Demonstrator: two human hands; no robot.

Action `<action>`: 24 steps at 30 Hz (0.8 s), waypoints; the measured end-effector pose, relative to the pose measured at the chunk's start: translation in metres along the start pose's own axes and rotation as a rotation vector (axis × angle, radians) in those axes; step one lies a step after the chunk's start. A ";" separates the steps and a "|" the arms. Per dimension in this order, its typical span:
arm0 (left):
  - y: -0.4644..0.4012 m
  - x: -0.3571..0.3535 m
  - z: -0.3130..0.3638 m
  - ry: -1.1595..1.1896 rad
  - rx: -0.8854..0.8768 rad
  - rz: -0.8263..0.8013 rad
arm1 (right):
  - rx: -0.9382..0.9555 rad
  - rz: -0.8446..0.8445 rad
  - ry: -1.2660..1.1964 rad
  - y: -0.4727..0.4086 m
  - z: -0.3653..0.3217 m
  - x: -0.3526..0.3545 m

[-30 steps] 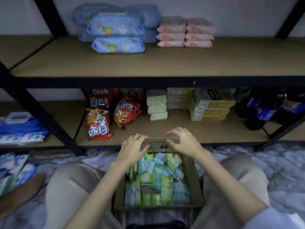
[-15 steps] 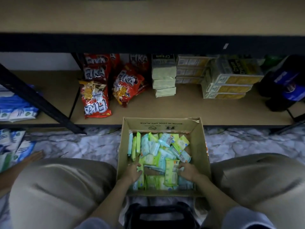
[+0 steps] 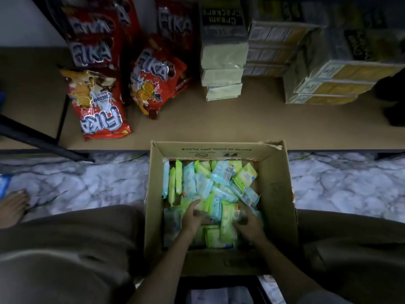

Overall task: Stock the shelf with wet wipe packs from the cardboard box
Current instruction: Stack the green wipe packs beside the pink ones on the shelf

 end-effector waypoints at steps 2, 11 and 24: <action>-0.007 -0.006 -0.001 0.108 0.001 0.031 | 0.002 0.034 -0.036 -0.015 0.021 -0.008; -0.043 -0.008 -0.017 0.441 0.082 0.229 | 0.071 0.123 -0.116 -0.016 0.002 -0.004; 0.015 -0.008 0.005 0.417 0.073 -0.027 | 0.287 0.150 -0.016 0.008 -0.063 0.036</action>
Point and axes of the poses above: each hand's wrist, its own y-axis away from the middle knuckle, its own x-axis out of the back of the hand, z = x × y, the point moved 6 cm from there along -y, towards the middle knuckle, and after that the axes turned 12 degrees about x, right-handed, at the moved point
